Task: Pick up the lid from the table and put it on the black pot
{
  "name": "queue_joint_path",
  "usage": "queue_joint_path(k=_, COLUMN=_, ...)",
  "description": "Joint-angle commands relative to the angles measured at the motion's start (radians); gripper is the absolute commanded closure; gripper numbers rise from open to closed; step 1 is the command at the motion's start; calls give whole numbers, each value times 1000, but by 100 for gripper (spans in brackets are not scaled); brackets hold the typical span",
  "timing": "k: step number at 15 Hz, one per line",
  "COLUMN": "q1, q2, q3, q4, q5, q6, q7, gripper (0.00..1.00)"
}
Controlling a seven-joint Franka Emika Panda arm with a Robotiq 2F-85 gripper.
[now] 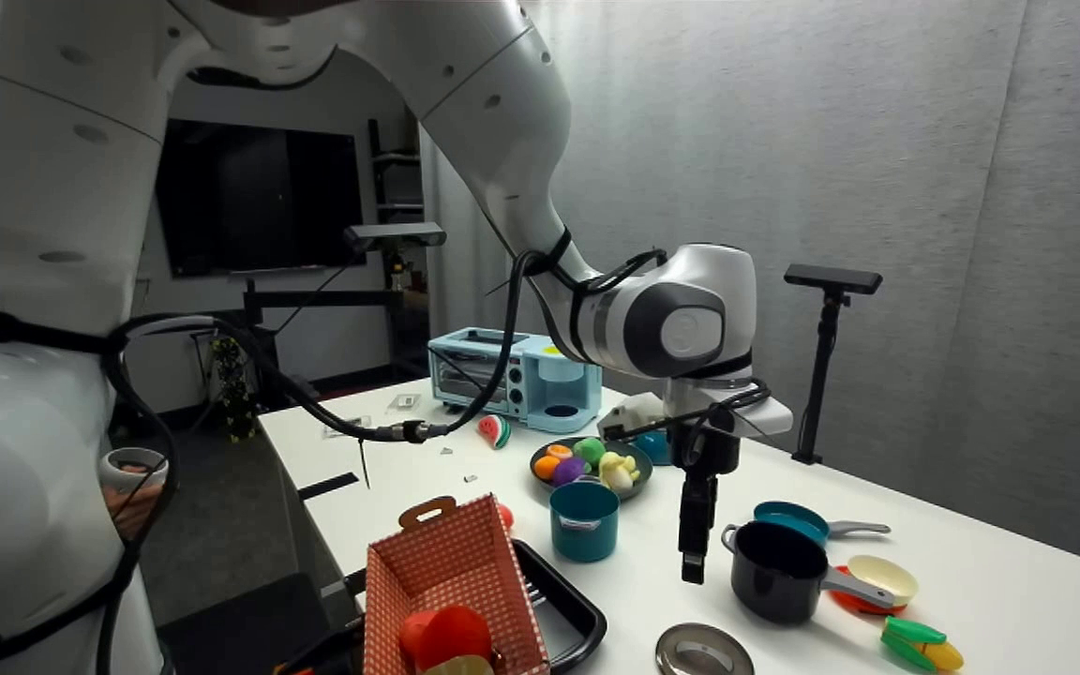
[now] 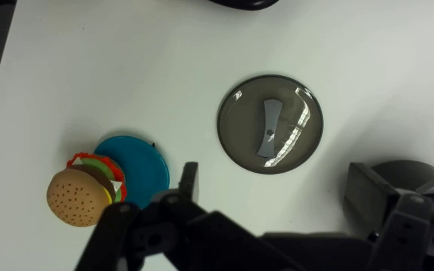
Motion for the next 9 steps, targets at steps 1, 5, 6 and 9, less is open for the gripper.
queue_joint_path(k=1, q1=-25, q2=57, q3=-3, q4=65, q5=40, q6=-24, q7=-59, gripper=0)
queue_joint_path(k=5, q1=-44, q2=99, q3=-5, q4=109, q5=48, q6=-8, q7=-107, gripper=0)
queue_joint_path(k=6, q1=-50, q2=103, q3=0, q4=117, q5=60, q6=-12, q7=-122, gripper=0)
queue_joint_path(k=9, q1=-24, q2=85, q3=-20, q4=89, q5=44, q6=-2, q7=-101, gripper=0)
